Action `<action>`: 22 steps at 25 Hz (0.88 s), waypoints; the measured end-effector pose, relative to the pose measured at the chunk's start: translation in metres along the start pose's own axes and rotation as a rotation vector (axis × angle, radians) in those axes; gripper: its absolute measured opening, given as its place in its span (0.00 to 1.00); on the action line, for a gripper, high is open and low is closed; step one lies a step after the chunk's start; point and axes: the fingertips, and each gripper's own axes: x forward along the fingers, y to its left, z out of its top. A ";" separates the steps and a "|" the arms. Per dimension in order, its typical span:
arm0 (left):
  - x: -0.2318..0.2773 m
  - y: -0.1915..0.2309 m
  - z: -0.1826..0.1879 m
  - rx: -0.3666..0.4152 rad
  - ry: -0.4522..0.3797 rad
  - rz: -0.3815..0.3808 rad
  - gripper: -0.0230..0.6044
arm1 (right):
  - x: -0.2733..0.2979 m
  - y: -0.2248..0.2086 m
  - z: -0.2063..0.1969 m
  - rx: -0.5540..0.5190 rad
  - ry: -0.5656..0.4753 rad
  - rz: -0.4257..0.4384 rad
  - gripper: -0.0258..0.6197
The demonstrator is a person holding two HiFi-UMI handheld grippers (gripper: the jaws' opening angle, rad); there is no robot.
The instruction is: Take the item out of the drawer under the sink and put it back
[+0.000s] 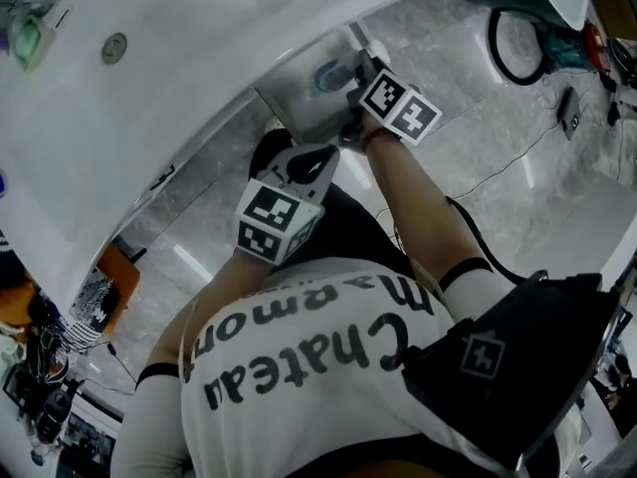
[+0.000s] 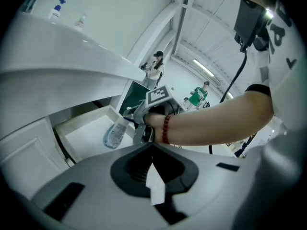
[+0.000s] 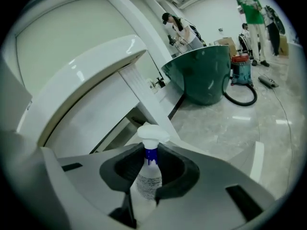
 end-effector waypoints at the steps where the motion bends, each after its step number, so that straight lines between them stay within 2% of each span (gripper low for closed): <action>1: -0.004 0.000 0.001 -0.005 -0.013 0.010 0.04 | -0.003 0.001 0.004 -0.028 -0.007 0.004 0.18; 4: -0.022 0.005 0.009 -0.012 -0.064 0.051 0.04 | -0.016 0.011 0.009 -0.115 -0.027 0.022 0.18; 9: -0.060 0.024 0.028 -0.014 -0.134 0.102 0.04 | -0.044 0.032 0.021 -0.193 -0.085 0.011 0.18; 12: -0.083 0.026 0.036 0.007 -0.153 0.090 0.04 | -0.063 0.053 0.023 -0.262 -0.127 0.007 0.18; 16: -0.113 0.014 0.034 0.060 -0.143 0.028 0.04 | -0.094 0.075 0.028 -0.315 -0.197 -0.009 0.18; 22: -0.157 0.011 0.017 0.094 -0.142 0.008 0.04 | -0.136 0.097 0.026 -0.368 -0.270 -0.053 0.18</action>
